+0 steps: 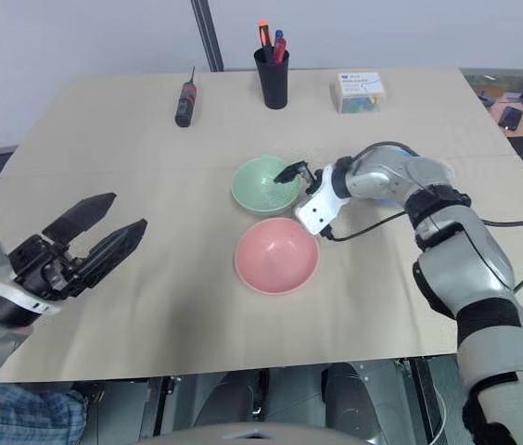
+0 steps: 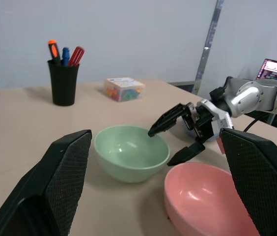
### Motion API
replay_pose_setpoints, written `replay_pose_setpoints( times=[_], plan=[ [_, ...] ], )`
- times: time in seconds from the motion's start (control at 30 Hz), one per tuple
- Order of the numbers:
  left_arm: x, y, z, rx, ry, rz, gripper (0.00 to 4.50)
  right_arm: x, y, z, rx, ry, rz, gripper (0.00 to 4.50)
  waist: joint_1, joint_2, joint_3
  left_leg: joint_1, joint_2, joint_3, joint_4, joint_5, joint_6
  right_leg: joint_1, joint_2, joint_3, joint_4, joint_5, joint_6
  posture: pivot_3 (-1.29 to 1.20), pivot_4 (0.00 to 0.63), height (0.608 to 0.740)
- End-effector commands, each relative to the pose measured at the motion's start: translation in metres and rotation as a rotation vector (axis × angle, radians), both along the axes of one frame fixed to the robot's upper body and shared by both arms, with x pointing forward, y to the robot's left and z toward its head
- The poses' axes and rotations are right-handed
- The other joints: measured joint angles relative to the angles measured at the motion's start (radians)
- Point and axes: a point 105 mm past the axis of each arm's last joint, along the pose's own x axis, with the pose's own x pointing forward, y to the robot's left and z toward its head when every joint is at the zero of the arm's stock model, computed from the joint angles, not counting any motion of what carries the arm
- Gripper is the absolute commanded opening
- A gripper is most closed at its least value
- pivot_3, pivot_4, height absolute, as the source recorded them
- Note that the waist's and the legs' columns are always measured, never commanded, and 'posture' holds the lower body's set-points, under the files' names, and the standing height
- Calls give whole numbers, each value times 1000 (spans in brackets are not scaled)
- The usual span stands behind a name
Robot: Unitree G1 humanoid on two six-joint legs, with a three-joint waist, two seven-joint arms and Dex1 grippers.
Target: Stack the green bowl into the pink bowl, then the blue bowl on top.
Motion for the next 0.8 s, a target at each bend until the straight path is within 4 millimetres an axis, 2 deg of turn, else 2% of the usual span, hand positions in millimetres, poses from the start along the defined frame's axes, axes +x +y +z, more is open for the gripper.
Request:
replay_pose_setpoints(
  times=[0.03, 0.07, 0.1, 0.2, 0.33, 0.4, 0.57, 0.67, 0.8],
  plan=[
    [-1, -1, -5, 41, 41, -9, 4500, 1, 8, 14, 18, -41, 26, 3923, 2, 0, 0, 0, 0, 0, 0, 0, 0, 0, 0, 0, 0, 0, 0, 0, 150, 740],
    [-1, -1, -8, 52, 59, -10, 4500, 0, 10, 14, 19, -43, 31, 3663, 2, 0, 0, 0, 0, 0, 0, 0, 0, 0, 0, 0, 0, 0, 0, 0, 150, 740],
    [-1, 0, -10, 60, 65, -11, 4500, 0, 11, 14, 22, -43, 35, 3127, 2, 0, 0, 0, 0, 0, 0, 0, 0, 0, 0, 0, 0, 0, 0, 0, 150, 740],
    [-1, 1, -9, 72, 56, -13, 4500, -1, 13, 15, 28, -43, 45, 2288, 2, 0, 0, 0, 0, 0, 0, 0, 0, 0, 0, 0, 0, 0, 0, 0, 150, 740],
    [-1, 2, -7, 71, 39, -17, 4500, -2, 13, 14, 30, -38, 47, 695, 0, 0, 0, 0, 0, 0, 0, 0, 0, 0, 0, 0, 0, 0, 0, 0, 150, 740],
    [0, 1, -7, 75, 37, -22, 4500, -2, 13, 14, 31, -38, 49, 63, 0, 0, 0, 0, 0, 0, -1, 0, 0, 0, 0, 0, 0, 0, 0, 0, 150, 740],
    [0, 0, -6, 72, 15, -34, 4500, -4, 11, 22, 52, -44, 66, 63, -1, 0, 0, 0, 0, 0, -1, 0, 0, -1, 0, 0, 0, 0, 0, 0, 150, 740],
    [0, -1, -4, 69, 4, -46, 4500, -8, 10, 35, 93, -55, 94, 63, -2, 0, 0, 0, 0, 0, -1, 0, 0, -1, 0, 0, 0, 0, 0, 0, 150, 740],
    [2, -1, -4, 74, -4, -60, 4500, -13, -3, 53, 112, -74, 111, 63, -1, 0, 0, 0, 0, 0, -1, 0, 0, 0, 0, 0, 0, 0, 0, 0, 150, 740]
  ],
)
